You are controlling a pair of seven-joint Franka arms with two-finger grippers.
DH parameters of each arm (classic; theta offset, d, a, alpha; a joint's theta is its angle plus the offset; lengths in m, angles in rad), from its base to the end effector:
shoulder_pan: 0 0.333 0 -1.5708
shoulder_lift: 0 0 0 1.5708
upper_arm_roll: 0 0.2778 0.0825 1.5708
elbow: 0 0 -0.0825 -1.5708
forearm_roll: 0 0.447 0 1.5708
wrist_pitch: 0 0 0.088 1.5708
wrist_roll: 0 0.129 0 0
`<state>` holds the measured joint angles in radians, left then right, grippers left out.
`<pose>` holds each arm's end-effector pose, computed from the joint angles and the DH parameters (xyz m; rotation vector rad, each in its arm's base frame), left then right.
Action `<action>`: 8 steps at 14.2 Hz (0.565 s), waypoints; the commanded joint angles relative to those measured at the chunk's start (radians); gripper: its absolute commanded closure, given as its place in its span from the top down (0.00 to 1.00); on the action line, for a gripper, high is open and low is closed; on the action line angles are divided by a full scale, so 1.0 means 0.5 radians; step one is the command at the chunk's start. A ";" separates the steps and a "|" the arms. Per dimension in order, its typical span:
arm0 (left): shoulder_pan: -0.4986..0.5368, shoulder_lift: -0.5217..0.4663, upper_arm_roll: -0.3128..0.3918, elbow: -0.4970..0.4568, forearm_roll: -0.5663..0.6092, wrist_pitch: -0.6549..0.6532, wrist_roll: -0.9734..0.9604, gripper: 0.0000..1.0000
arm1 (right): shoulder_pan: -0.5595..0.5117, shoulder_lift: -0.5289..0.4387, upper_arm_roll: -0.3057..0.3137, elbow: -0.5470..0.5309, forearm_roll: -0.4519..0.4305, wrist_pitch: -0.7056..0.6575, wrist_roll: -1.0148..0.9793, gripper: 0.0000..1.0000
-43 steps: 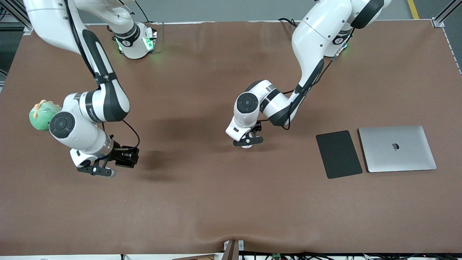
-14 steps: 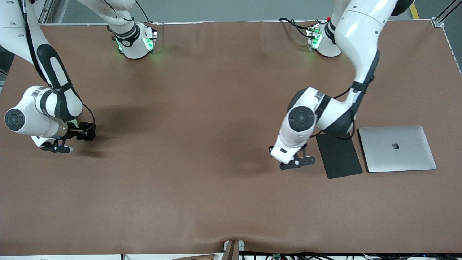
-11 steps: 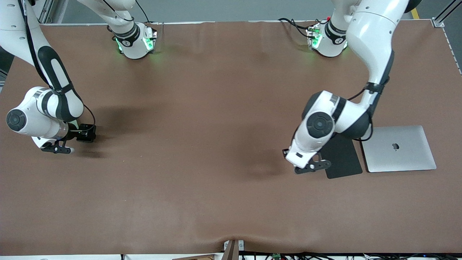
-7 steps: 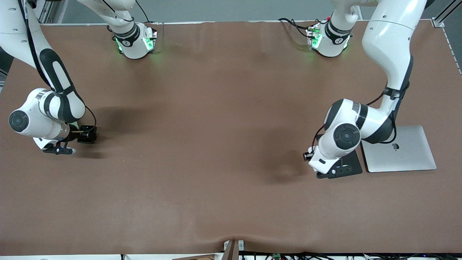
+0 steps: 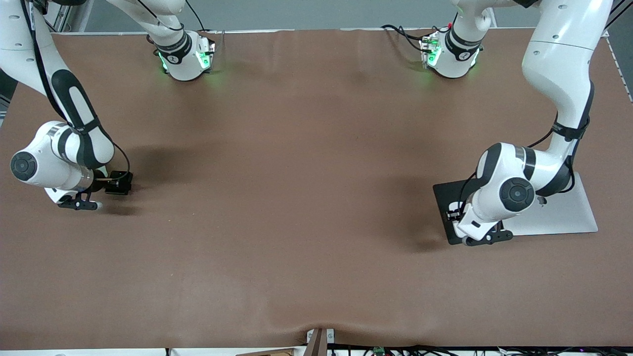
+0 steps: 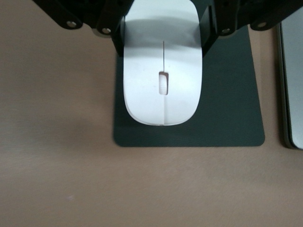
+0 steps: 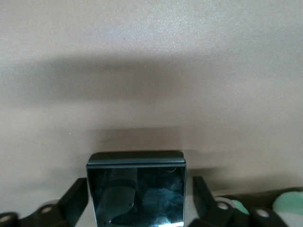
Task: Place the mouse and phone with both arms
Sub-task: 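Lower the phone beside the green plush and open the right gripper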
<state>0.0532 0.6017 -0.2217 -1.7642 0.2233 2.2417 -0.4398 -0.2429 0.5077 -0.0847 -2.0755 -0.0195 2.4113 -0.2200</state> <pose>0.6640 -0.1032 0.1239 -3.0601 -0.2362 0.1328 0.5465 -0.1916 0.0592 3.1207 -0.1325 -0.2796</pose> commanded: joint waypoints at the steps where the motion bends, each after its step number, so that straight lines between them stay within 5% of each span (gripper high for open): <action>1: 0.059 -0.038 -0.023 -0.119 0.047 0.078 -0.001 0.55 | -0.027 -0.012 0.034 0.037 -0.019 -0.034 -0.033 1.00; 8: 0.093 0.002 -0.017 -0.199 0.139 0.226 -0.001 0.56 | 0.237 -0.187 0.041 0.334 -0.019 -0.422 0.019 1.00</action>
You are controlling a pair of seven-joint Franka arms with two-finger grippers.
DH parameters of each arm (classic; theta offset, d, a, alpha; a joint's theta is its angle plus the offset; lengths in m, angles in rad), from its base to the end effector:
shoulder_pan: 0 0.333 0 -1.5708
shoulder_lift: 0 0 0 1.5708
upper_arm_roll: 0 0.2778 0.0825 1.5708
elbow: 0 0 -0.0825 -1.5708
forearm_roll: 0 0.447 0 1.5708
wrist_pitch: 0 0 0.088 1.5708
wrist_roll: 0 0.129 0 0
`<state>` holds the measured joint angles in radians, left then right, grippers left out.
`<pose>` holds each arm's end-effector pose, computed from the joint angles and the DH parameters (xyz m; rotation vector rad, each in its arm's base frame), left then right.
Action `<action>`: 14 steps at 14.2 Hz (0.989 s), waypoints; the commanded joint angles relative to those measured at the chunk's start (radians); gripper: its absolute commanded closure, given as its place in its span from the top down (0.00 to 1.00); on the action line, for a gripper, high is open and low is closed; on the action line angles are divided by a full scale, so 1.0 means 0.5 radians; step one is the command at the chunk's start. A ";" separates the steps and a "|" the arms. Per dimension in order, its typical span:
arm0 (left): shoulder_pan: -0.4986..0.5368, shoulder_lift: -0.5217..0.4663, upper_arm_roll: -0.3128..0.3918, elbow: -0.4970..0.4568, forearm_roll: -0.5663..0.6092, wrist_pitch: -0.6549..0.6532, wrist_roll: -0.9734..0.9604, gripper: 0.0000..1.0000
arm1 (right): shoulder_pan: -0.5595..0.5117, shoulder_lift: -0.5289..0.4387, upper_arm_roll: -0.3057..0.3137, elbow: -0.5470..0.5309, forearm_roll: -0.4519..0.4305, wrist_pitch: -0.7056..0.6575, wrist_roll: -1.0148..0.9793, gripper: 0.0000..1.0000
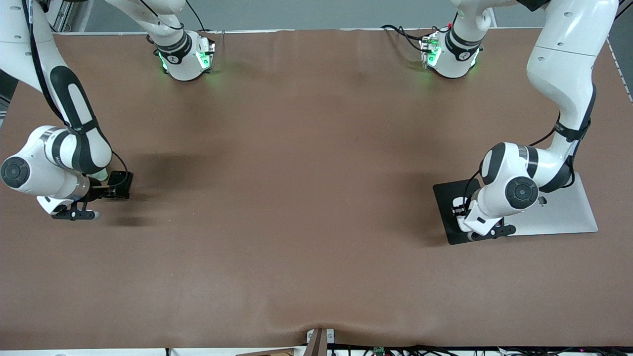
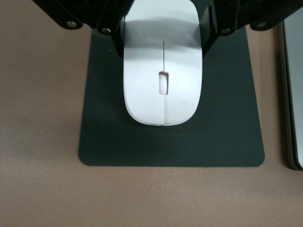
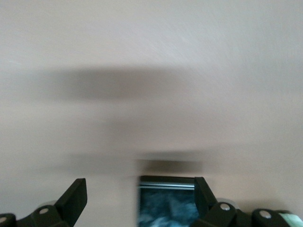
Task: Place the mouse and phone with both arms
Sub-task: 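Lower the phone beside the green plush and open the right gripper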
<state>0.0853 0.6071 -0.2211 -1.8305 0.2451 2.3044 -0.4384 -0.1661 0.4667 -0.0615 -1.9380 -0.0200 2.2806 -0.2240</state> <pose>0.6471 -0.0841 0.0962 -3.0545 -0.2432 0.1431 0.6149 -0.1448 0.1301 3.1213 0.0238 -0.2028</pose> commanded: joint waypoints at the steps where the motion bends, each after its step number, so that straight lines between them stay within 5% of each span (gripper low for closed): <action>1: 0.032 -0.002 -0.018 -0.070 0.102 0.107 -0.004 0.59 | 0.132 -0.145 -0.003 0.087 -0.018 -0.238 0.101 1.00; 4: 0.023 0.004 -0.021 -0.070 0.102 0.107 -0.031 0.66 | 0.274 -0.313 0.000 0.105 -0.006 -0.355 0.270 1.00; 6: 0.020 -0.002 -0.027 -0.067 0.102 0.107 -0.040 1.00 | 0.304 -0.457 0.003 0.115 0.012 -0.428 0.301 1.00; 10: 0.007 -0.109 -0.045 -0.018 0.087 0.040 -0.037 1.00 | 0.381 -0.623 0.019 0.475 0.028 -1.009 0.466 1.00; 14: 0.017 -0.174 -0.104 0.325 0.071 -0.334 -0.028 1.00 | 0.433 -0.832 0.007 0.627 0.101 -1.306 0.546 1.00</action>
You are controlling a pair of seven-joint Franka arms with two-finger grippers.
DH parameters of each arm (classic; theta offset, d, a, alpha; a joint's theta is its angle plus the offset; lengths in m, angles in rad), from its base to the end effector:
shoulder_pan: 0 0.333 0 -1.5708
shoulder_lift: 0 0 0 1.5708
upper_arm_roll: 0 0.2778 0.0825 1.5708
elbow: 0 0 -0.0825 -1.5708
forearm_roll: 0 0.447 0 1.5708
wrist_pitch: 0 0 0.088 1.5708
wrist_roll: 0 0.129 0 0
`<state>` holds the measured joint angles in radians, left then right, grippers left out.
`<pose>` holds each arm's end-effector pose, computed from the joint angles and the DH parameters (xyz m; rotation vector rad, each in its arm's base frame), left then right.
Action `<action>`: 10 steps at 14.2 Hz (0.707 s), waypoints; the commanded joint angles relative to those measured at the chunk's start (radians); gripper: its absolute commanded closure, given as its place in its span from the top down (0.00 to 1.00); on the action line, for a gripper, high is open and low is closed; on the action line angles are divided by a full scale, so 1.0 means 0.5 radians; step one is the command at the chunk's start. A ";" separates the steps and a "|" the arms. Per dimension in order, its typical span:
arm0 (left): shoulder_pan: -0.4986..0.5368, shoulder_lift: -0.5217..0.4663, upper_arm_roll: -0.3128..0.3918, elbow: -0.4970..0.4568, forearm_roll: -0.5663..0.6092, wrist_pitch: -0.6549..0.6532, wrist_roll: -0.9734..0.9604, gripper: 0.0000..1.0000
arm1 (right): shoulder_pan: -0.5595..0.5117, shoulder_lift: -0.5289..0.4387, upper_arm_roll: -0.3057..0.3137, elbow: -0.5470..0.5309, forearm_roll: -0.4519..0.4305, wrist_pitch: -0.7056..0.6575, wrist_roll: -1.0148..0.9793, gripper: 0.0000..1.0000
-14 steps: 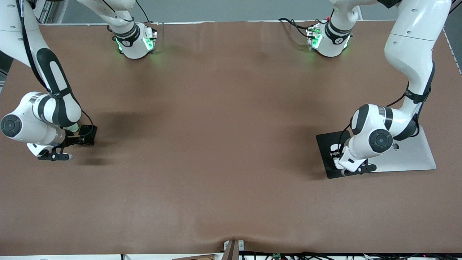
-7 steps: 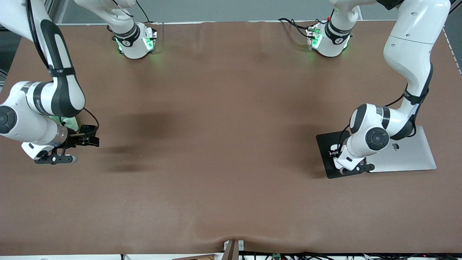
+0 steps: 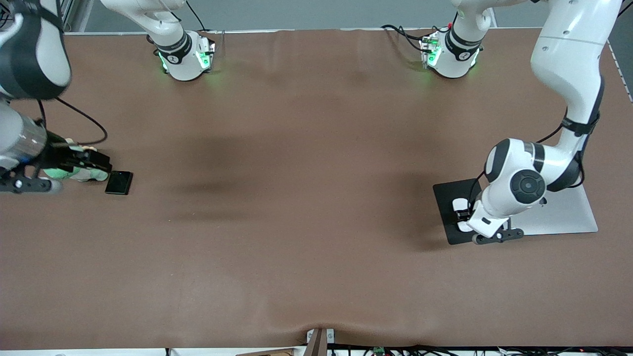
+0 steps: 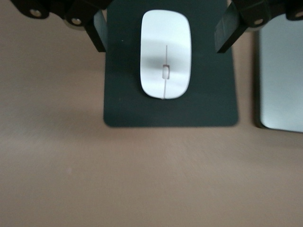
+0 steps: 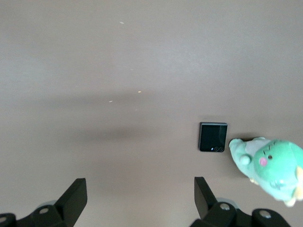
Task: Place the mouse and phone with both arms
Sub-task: 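Lower the phone beside the green plush and open the right gripper, then open the left gripper on the mouse while the right gripper withdraws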
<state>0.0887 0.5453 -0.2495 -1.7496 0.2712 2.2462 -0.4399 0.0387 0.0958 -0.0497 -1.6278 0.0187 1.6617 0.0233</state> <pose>0.6826 -0.0950 0.1708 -3.0504 -0.2126 0.0000 0.6429 -0.0040 0.4810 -3.1261 0.0570 0.0967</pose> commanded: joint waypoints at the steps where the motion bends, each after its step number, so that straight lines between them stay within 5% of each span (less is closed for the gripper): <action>1: 0.010 -0.050 -0.053 0.268 0.019 -0.331 -0.019 1.00 | 0.015 -0.148 -0.017 0.007 0.024 -0.117 0.051 1.00; 4: 0.022 -0.084 -0.093 0.461 0.019 -0.586 -0.007 1.00 | -0.007 -0.250 -0.002 0.010 0.021 -0.258 0.058 1.00; 10: 0.013 -0.415 -0.096 0.493 -0.011 -0.872 0.104 1.00 | -0.016 -0.314 -0.017 0.013 0.021 -0.372 0.046 1.00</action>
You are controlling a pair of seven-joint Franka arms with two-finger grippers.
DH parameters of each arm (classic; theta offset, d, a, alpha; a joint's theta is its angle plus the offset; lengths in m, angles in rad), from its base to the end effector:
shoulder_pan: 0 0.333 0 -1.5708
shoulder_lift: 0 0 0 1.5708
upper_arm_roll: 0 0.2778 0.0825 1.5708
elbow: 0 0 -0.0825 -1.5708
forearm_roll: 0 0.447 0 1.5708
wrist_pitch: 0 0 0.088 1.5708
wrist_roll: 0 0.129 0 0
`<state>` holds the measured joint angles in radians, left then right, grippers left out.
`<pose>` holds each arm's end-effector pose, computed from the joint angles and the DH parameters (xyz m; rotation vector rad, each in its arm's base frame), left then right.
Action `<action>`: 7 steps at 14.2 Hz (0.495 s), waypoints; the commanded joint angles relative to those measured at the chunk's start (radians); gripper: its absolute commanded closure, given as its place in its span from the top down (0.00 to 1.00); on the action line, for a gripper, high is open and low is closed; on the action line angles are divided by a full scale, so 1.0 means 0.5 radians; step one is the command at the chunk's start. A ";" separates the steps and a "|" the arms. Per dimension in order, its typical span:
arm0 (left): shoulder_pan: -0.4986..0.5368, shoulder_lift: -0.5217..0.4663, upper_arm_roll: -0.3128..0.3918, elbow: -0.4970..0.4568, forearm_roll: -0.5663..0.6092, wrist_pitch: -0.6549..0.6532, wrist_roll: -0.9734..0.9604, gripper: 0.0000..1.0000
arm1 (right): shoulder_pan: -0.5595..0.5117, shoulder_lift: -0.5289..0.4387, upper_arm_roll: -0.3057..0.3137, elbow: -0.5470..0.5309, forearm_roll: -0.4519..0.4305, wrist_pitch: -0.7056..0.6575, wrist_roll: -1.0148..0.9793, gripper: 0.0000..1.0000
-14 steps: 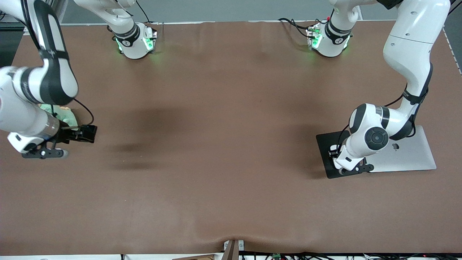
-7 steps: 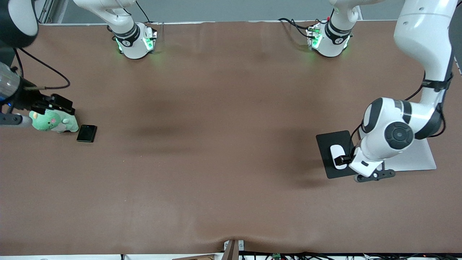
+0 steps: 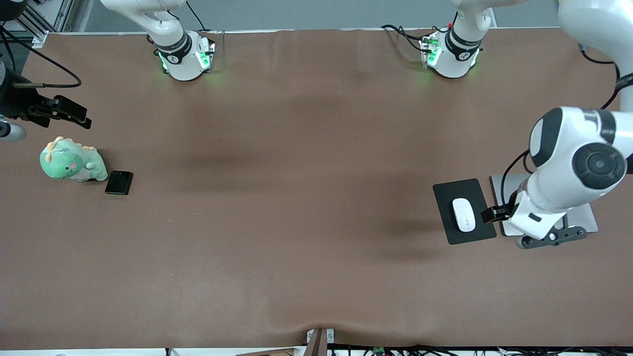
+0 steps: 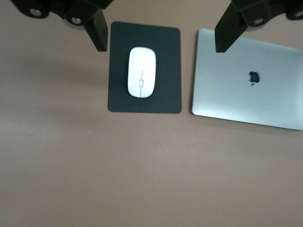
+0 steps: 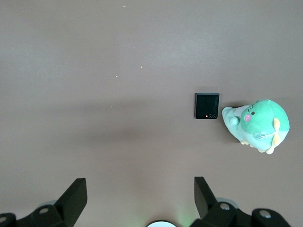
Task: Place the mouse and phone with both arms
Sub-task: 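Open the left gripper on the mouse while the right gripper withdraws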
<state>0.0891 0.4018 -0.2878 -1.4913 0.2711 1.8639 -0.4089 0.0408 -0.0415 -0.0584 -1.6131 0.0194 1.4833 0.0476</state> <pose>0.7137 -0.0962 0.3725 -2.9883 -0.2263 -0.0501 0.5942 -0.0083 0.5599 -3.1164 0.1001 0.1384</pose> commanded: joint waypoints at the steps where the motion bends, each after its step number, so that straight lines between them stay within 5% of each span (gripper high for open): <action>1: 0.021 -0.177 -0.020 -0.024 -0.042 -0.153 0.045 1.00 | -0.020 -0.043 0.000 -0.017 0.020 -0.018 -0.003 1.00; 7: 0.015 -0.423 -0.016 0.065 -0.094 -0.451 0.197 1.00 | 0.013 -0.034 0.022 0.072 0.007 -0.123 0.028 1.00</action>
<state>0.0888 0.2301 -0.2923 -1.4732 0.2408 1.6973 -0.3575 0.0434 -0.0443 -0.0542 -1.6067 0.0194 1.4473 0.0472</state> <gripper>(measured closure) 0.000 0.000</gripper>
